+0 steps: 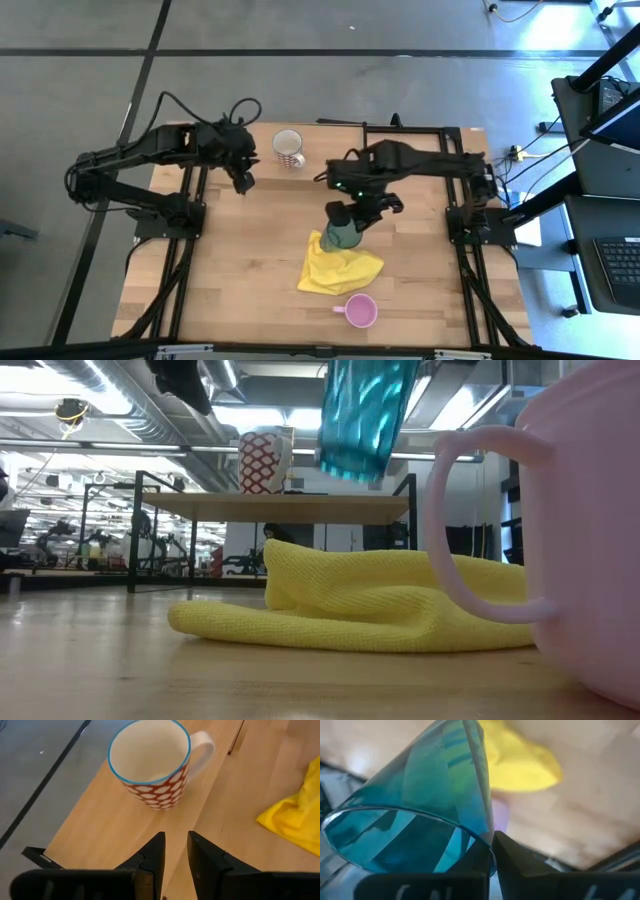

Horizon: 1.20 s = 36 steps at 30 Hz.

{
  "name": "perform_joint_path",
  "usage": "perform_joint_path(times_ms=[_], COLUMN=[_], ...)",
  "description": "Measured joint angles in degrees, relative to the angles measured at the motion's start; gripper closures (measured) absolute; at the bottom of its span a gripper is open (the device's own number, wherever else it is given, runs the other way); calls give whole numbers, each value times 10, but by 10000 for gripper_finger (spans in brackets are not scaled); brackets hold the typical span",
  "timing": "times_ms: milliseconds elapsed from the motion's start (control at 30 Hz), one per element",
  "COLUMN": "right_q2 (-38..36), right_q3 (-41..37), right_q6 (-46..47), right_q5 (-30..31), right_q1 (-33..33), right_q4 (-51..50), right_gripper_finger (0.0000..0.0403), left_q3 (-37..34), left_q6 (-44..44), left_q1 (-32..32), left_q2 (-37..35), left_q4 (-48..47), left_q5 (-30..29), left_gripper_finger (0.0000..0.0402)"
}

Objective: Stack small to large cups/mugs on shelf
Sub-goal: Remove the blue cup from the shelf

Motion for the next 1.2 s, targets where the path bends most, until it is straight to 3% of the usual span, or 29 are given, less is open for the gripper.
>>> perform_joint_path(times_ms=[167,333,767,1200], right_q2=[23,40,46,46], right_q3=[0,0,0,0], right_q6=[-6,-6,27,94], right_q5=[59,67,54,10], right_q1=[-8,-17,-11,70], right_q4=[0,0,0,0], right_gripper_finger=[385,385,385,385], left_q3=[0,0,0,0], left_q6=[11,15,20,31], left_q1=[-8,-8,-8,-8], left_q2=[-1,-1,-1,-1], left_q4=[-1,-3,-12,-12], left_q5=[-3,-2,-2,-1], left_gripper_finger=[326,326,326,326])
